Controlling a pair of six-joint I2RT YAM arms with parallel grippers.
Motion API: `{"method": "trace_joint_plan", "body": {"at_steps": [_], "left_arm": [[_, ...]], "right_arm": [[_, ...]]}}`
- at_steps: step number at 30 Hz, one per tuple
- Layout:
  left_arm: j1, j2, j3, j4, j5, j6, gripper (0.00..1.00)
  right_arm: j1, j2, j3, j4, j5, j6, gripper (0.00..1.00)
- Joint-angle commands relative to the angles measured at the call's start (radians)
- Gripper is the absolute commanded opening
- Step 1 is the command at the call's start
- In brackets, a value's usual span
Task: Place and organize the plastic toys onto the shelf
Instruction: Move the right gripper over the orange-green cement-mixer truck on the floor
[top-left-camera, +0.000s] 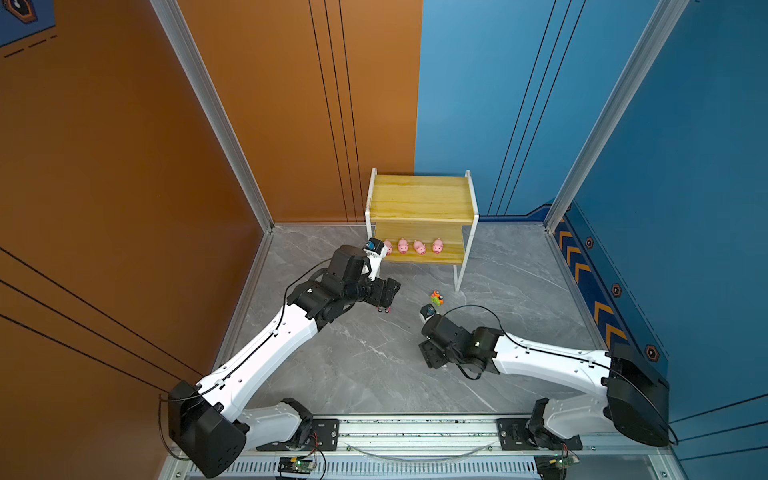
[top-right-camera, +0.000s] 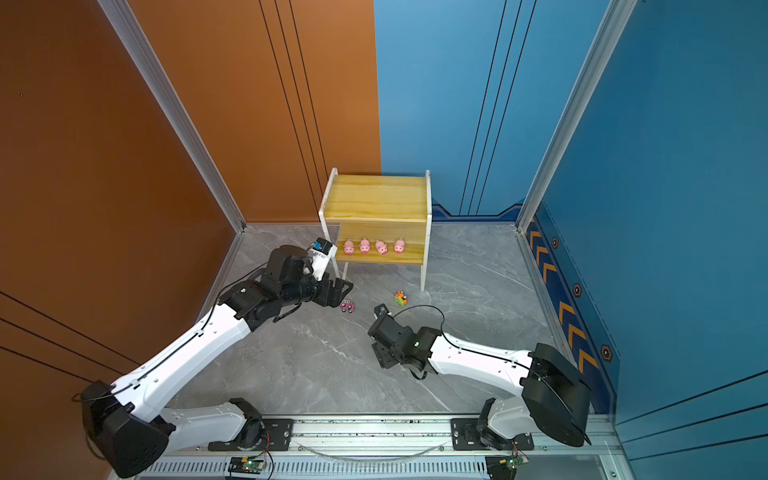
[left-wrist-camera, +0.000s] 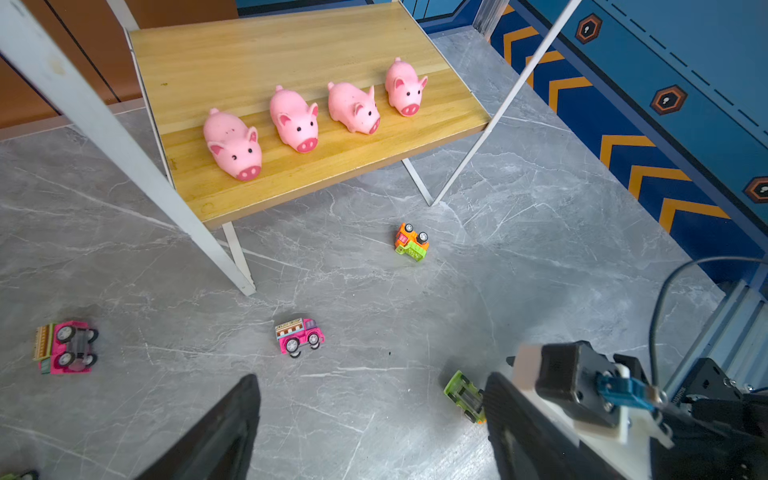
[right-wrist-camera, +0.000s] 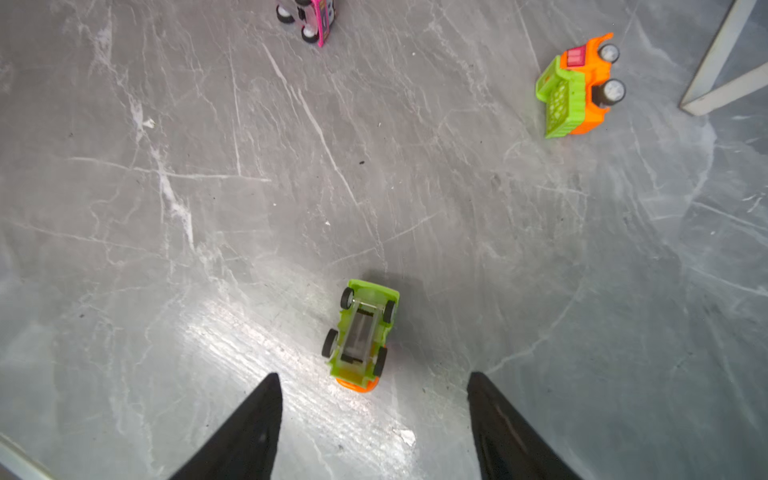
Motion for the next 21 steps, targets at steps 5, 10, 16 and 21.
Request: {"method": "trace_joint_plan", "body": {"at_steps": [5, 10, 16, 21], "left_arm": [[0.046, 0.006, -0.014, -0.012, 0.009, -0.076, 0.85], [0.078, 0.020, -0.024, -0.005, 0.047, -0.107, 0.85], [0.093, 0.030, -0.031, 0.011, 0.071, -0.115, 0.85], [0.096, 0.033, -0.035, 0.019, 0.078, -0.116, 0.85]], "right_arm": [[0.102, 0.095, -0.090, 0.272, 0.146, 0.088, 0.77], [0.074, 0.126, -0.073, 0.245, 0.132, 0.113, 0.76], [0.034, 0.173, -0.054, 0.243, 0.059, 0.119, 0.73], [0.022, 0.235, -0.006, 0.201, 0.041, 0.122, 0.64]]}}
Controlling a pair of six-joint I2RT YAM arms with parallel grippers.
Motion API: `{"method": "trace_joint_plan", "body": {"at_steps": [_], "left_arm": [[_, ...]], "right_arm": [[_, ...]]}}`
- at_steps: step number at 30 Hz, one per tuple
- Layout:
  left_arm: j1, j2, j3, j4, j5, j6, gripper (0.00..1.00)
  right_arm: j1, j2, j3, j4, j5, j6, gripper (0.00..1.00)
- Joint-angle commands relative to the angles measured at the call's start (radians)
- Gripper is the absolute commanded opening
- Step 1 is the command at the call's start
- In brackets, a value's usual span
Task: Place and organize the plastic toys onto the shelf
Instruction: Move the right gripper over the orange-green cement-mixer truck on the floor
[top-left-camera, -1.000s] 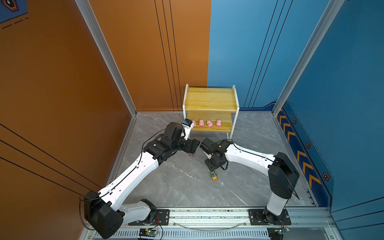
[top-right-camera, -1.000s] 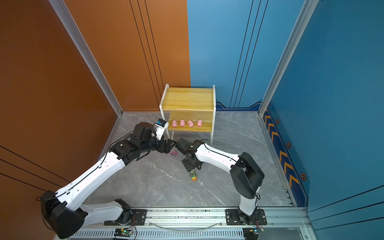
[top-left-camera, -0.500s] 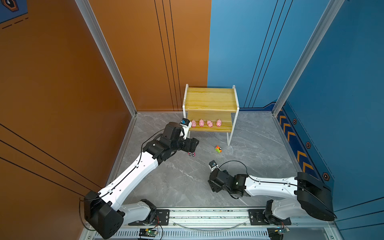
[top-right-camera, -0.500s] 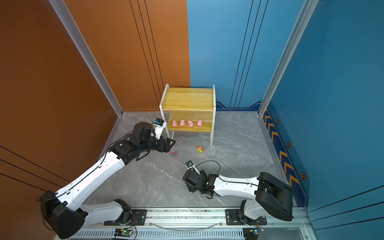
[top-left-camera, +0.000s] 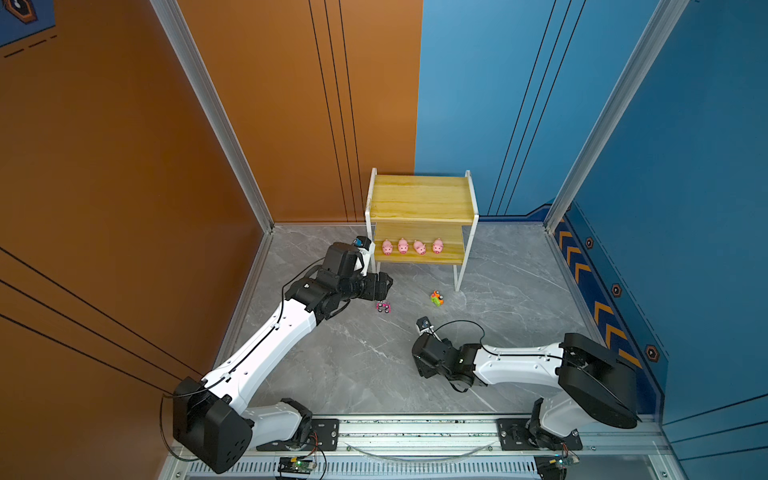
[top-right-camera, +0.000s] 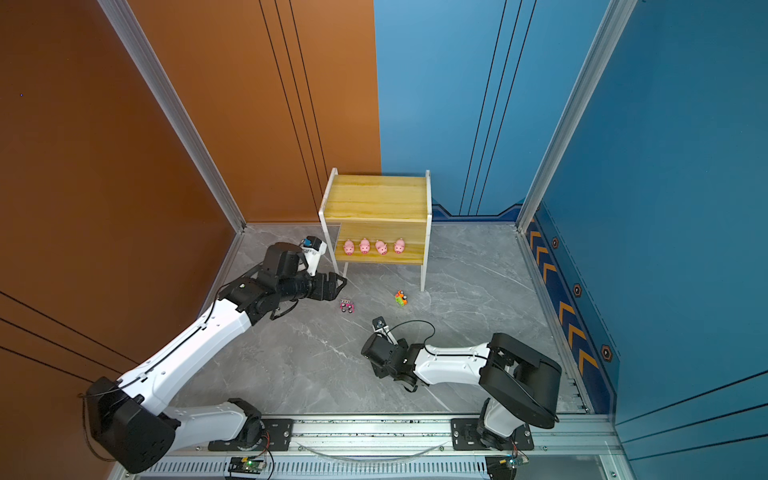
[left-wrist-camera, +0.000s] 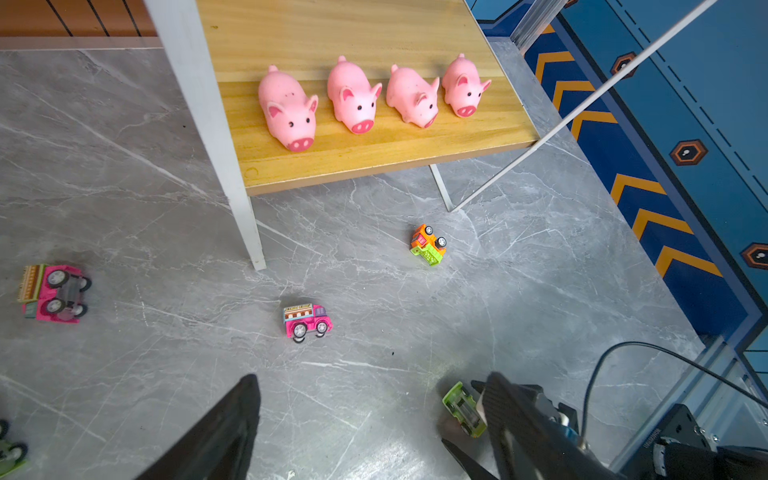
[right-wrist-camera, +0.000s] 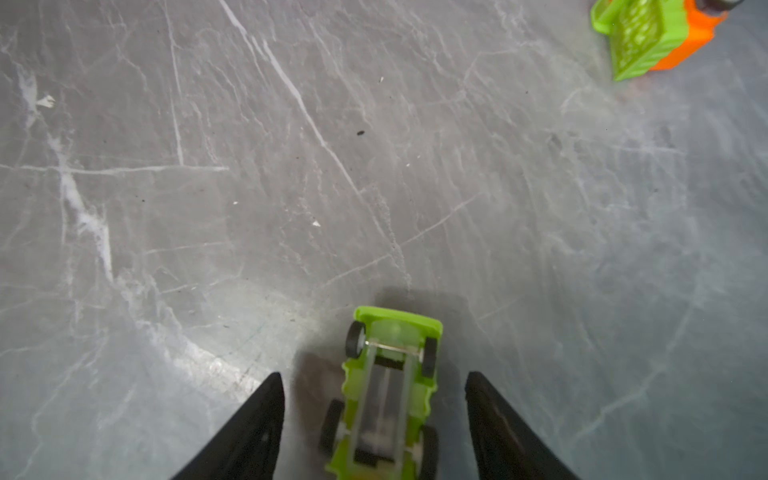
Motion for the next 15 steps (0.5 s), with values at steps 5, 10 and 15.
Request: {"method": "trace_joint_plan", "body": {"at_steps": [5, 10, 15], "left_arm": [[0.012, 0.008, -0.021, 0.021, 0.034, -0.014, 0.85], [0.013, 0.013, -0.023, 0.025, 0.040, -0.016, 0.85], [0.011, 0.023, -0.025, 0.034, 0.055, -0.021, 0.85]], "right_arm": [[-0.032, 0.020, 0.043, -0.061, -0.025, 0.039, 0.43], [-0.079, -0.058, 0.015, -0.069, -0.096, 0.096, 0.29], [-0.181, -0.146, -0.013, -0.056, -0.245, 0.183, 0.28]]}}
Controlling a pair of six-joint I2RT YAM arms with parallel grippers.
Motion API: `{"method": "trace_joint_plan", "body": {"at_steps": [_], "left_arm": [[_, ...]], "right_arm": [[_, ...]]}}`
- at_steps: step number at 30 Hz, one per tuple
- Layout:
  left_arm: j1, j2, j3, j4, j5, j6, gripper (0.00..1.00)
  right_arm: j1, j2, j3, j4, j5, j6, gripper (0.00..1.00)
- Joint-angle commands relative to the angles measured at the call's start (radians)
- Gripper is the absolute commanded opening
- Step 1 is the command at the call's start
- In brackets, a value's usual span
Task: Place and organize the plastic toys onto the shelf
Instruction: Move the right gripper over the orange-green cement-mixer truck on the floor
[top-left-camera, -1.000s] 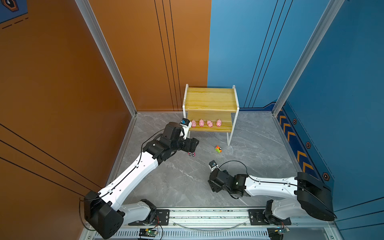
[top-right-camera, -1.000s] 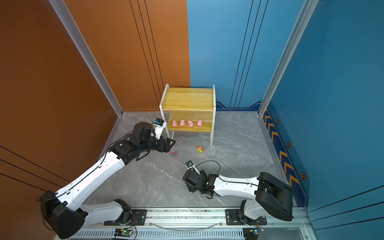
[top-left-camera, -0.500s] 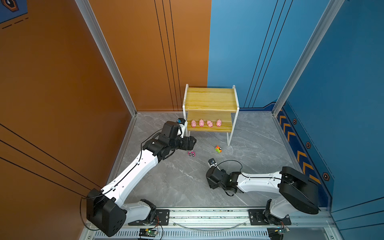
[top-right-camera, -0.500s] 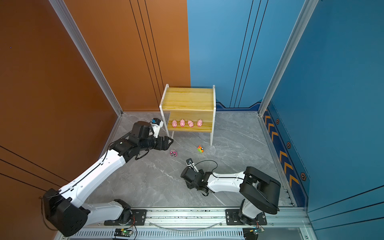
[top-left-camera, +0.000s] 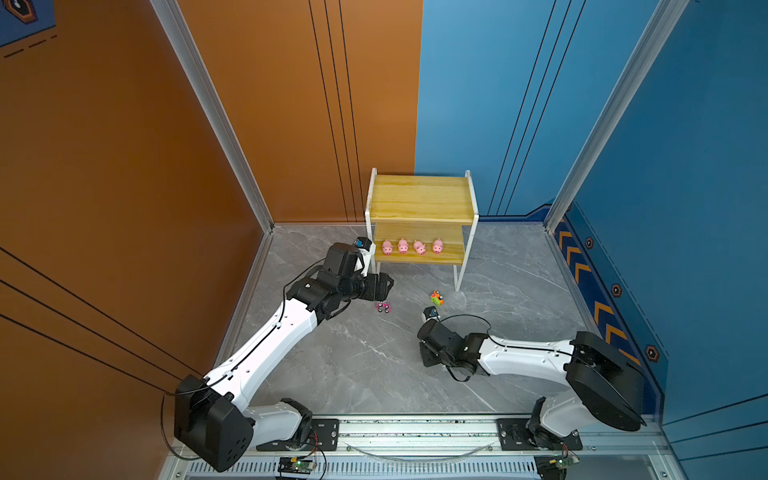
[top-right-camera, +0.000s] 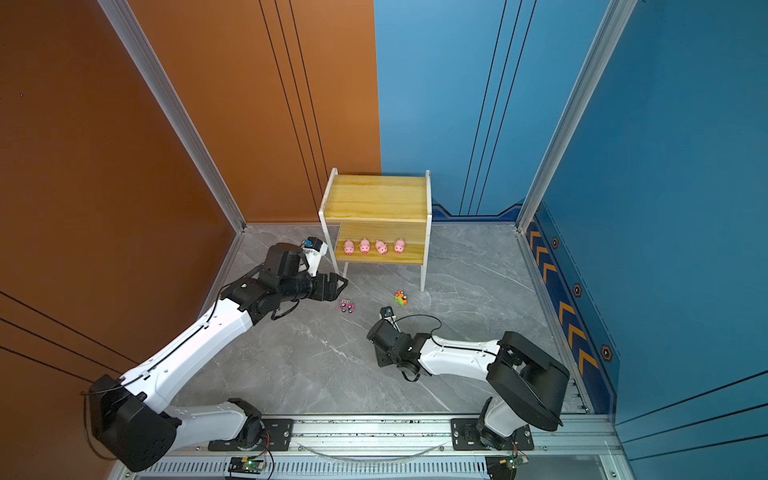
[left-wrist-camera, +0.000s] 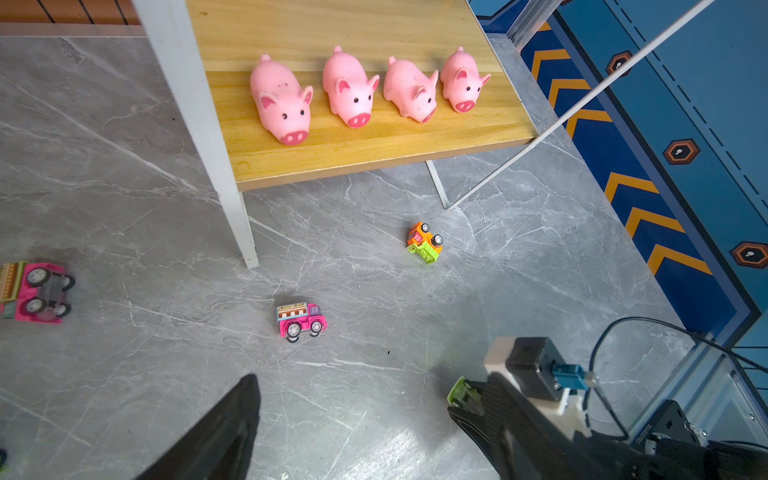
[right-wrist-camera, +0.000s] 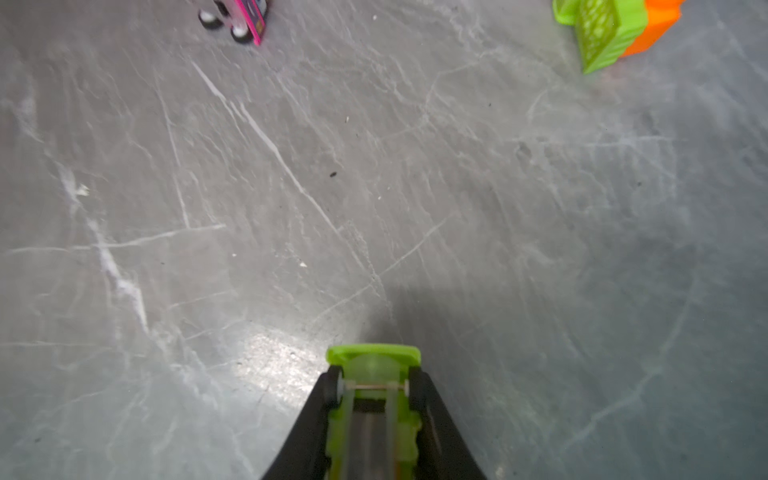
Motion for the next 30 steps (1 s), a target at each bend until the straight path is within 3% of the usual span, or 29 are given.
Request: {"method": "trace_joint_plan", "body": {"at_steps": [1, 9, 14, 17, 20, 25, 30], "left_arm": [[0.004, 0.012, -0.015, 0.018, 0.034, -0.012, 0.85], [-0.023, 0.019, -0.014, 0.017, 0.028, -0.006, 0.85], [-0.039, 0.030, -0.014, 0.018, 0.032, -0.001, 0.85], [-0.053, 0.033, -0.017, 0.018, 0.026, 0.004, 0.85], [-0.070, 0.039, -0.020, 0.017, 0.013, 0.011, 0.85], [-0.089, 0.054, -0.020, 0.017, 0.017, 0.008, 0.84], [-0.094, 0.065, -0.018, 0.017, 0.015, 0.006, 0.84]], "right_arm": [[-0.075, -0.052, -0.033, -0.011, -0.138, 0.098, 0.29], [-0.257, 0.016, -0.106, 0.095, -0.432, 0.284, 0.30], [-0.423, 0.013, -0.182, 0.222, -0.630, 0.421, 0.43], [-0.520, -0.038, -0.211, 0.226, -0.658, 0.468, 0.52], [-0.581, -0.119, -0.198, 0.130, -0.615, 0.430, 0.54], [-0.559, -0.275, -0.078, -0.227, -0.330, 0.184, 0.55], [-0.334, -0.344, 0.011, -0.391, -0.014, 0.039, 0.52]]}}
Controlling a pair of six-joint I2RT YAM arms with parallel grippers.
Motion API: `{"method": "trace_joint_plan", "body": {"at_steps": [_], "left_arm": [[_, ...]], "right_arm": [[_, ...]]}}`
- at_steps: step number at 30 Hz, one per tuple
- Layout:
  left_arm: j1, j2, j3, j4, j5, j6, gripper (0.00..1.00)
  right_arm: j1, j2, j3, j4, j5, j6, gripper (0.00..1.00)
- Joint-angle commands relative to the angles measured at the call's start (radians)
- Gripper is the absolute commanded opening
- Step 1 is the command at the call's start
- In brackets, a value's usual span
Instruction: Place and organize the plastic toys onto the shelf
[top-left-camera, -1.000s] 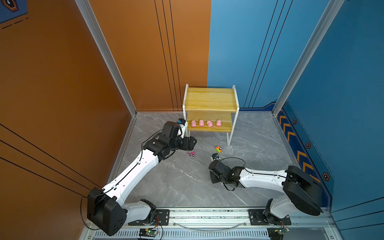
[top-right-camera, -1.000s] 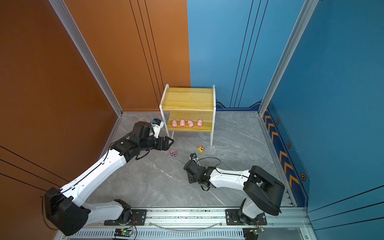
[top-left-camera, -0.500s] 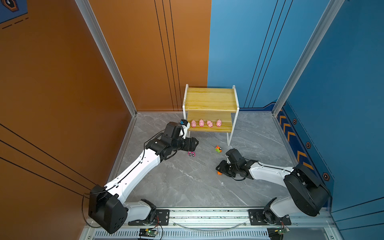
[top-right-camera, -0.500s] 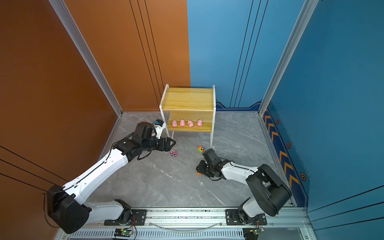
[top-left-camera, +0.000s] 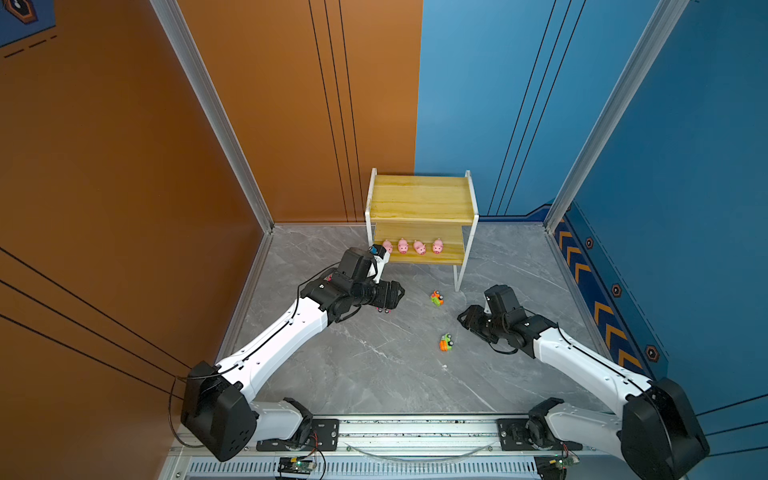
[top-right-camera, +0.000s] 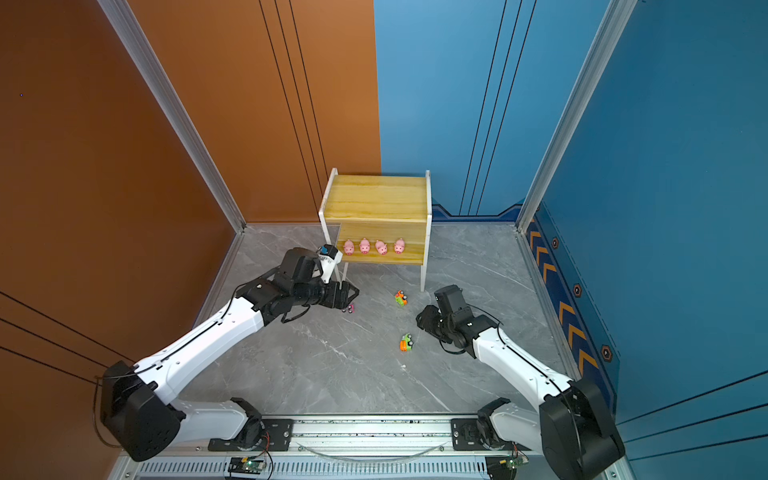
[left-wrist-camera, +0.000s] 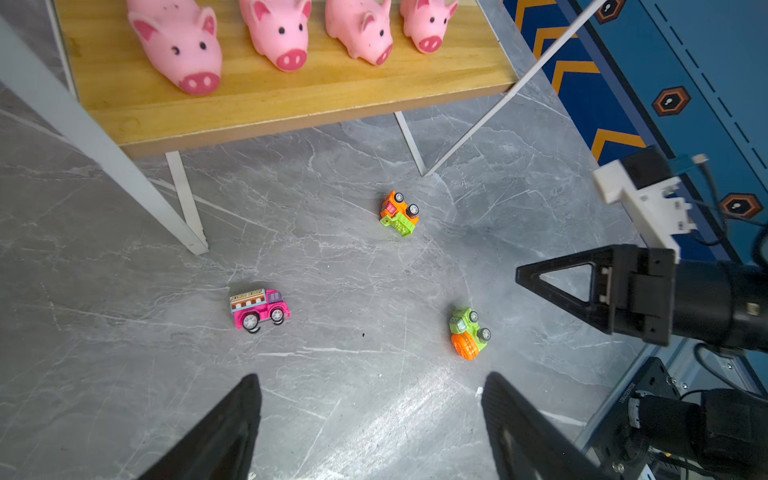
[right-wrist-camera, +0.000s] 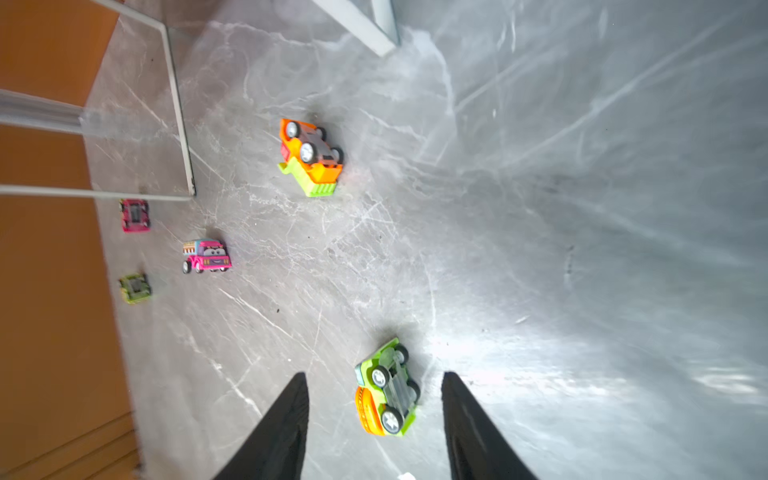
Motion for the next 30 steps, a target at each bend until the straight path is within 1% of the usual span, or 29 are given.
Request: {"method": "trace_joint_plan", "body": {"at_steps": [1, 5, 7, 10, 14, 20, 25, 30], "left_arm": [[-0.006, 0.011, -0.011, 0.016, 0.002, 0.011, 0.84], [0.009, 0.011, -0.009, 0.016, 0.001, 0.007, 0.84], [0.021, 0.008, -0.010, 0.016, -0.002, 0.005, 0.84], [0.035, -0.003, -0.012, 0.017, -0.007, 0.003, 0.84], [0.044, -0.003, -0.014, 0.017, -0.007, 0.001, 0.84], [0.048, 0.005, -0.012, 0.017, 0.002, -0.003, 0.84], [0.049, 0.004, -0.013, 0.018, 0.007, -0.004, 0.84], [0.049, 0.003, -0.016, 0.023, 0.013, -0.006, 0.84]], "right_arm": [[0.156, 0.012, 0.072, -0.213, 0.278, -0.155, 0.52], [0.373, 0.198, 0.200, -0.341, 0.446, -0.178, 0.54], [0.448, 0.296, 0.266, -0.403, 0.514, -0.175, 0.56], [0.510, 0.403, 0.326, -0.431, 0.530, -0.174, 0.59], [0.528, 0.489, 0.367, -0.456, 0.551, -0.172, 0.60], [0.529, 0.527, 0.385, -0.478, 0.572, -0.181, 0.61], [0.525, 0.567, 0.406, -0.473, 0.570, -0.189, 0.59], [0.515, 0.596, 0.410, -0.444, 0.540, -0.198, 0.57]]}}
